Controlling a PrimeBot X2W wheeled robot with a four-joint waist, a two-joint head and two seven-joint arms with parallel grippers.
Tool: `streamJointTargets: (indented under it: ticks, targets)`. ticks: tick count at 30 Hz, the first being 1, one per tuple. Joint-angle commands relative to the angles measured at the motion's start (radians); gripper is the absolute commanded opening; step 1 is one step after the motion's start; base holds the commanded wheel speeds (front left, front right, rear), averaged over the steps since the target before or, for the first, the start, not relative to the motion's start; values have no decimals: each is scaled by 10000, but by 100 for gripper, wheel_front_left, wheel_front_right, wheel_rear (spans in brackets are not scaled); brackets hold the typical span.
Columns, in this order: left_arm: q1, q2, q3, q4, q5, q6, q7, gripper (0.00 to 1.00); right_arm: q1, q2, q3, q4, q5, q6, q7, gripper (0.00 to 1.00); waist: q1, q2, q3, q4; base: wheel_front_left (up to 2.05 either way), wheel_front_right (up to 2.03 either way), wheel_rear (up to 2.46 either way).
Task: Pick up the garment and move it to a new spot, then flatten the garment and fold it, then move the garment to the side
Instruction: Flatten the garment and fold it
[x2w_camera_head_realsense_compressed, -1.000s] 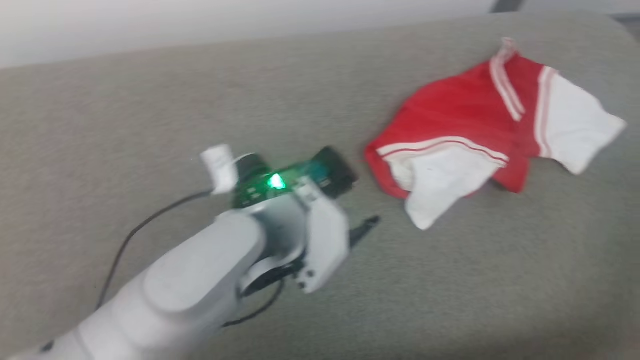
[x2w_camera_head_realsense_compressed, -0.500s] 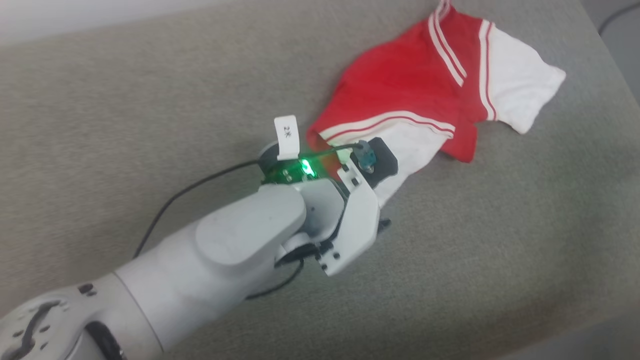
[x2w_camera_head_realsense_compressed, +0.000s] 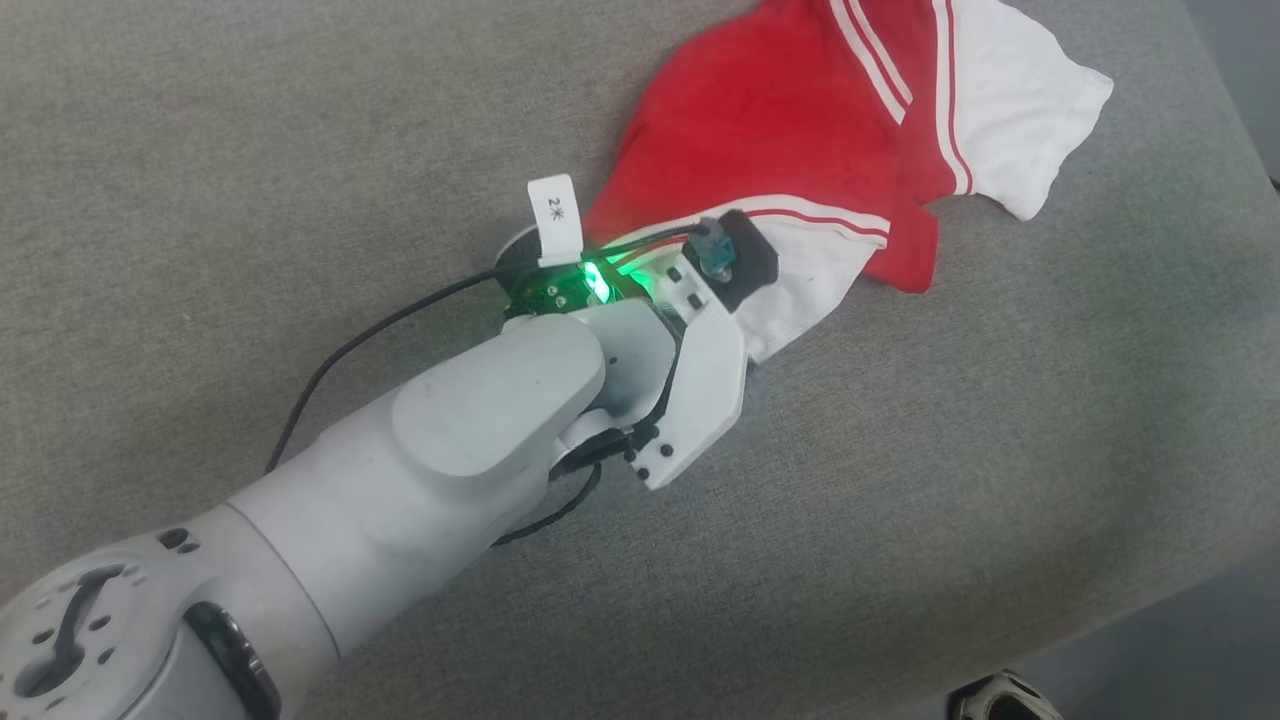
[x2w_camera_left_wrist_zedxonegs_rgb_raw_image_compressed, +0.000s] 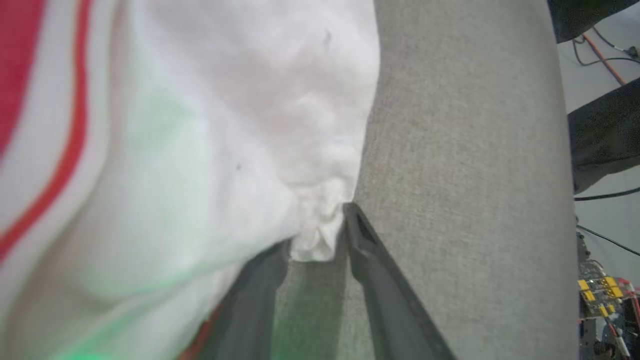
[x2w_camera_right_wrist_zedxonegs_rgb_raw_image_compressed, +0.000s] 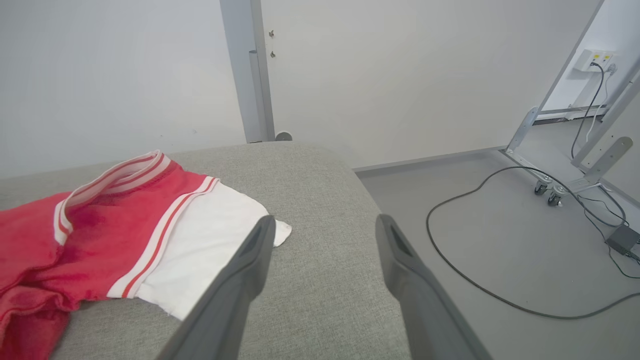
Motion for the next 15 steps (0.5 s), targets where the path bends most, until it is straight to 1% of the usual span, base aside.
streamJointTargets:
  ticks: [1, 4, 7, 9, 12, 15]
  targets:
    - [334, 94, -244, 265, 103, 34, 289, 0, -105, 60, -6, -39, -37, -14, -32, 100, 0, 0, 11, 9, 0, 0, 0]
    - [376, 76, -257, 78, 251, 14, 365, 0, -51, 31, -64, -94, -104, -14, -32, 100, 0, 0, -30, 126, 0, 0, 0]
    - [189, 130, -205, -185, 193, 15, 55, 0, 60, -41, -114, -57, -132, -14, -32, 100, 0, 0, -165, 339, 0, 0, 0]
    - [-1, 133, -125, -392, -407, 17, -313, 0, 160, -85, -134, -54, -132, -14, -32, 100, 0, 0, -308, 514, 0, 0, 0]
    - [-347, 124, 501, -819, -1486, 15, -925, 0, 373, -195, -174, -24, -141, -14, -32, 100, 0, 0, -554, 835, 0, 0, 0]
    - [-532, 556, 1442, -1044, -2452, 17, -1418, 0, 558, -317, -232, -20, -107, -14, -32, 100, 0, 0, -744, 1151, 0, 0, 0]
